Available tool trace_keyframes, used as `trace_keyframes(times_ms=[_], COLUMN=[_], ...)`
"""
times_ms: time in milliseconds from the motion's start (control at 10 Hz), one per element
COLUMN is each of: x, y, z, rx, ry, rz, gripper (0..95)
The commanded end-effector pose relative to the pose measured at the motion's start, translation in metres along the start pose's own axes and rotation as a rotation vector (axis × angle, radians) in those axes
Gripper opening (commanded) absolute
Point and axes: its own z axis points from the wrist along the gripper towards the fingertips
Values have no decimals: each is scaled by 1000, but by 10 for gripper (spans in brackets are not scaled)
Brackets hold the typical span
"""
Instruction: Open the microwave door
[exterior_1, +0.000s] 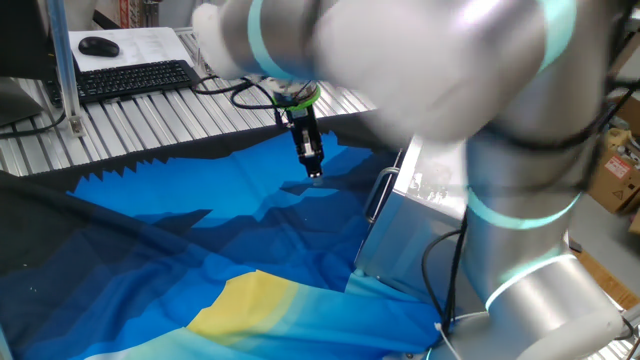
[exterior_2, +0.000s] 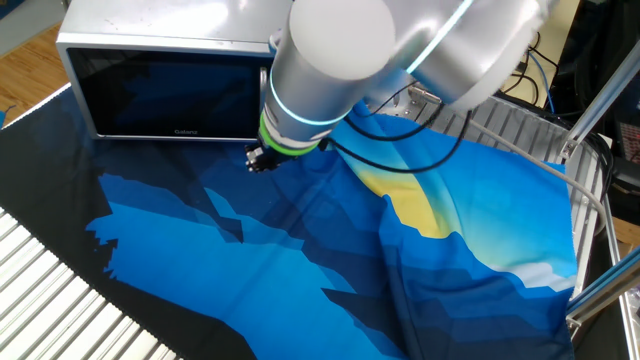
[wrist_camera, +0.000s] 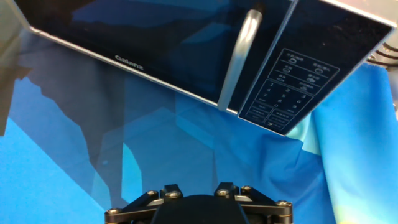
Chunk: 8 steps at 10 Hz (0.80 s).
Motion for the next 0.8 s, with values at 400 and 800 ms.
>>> trace_keyframes(times_ms=[400, 800], x=[-31, -30], y=[4, 0], z=[-33, -34], rx=[192, 122], ry=[832, 787], rz=[-758, -762], gripper=[0, 0])
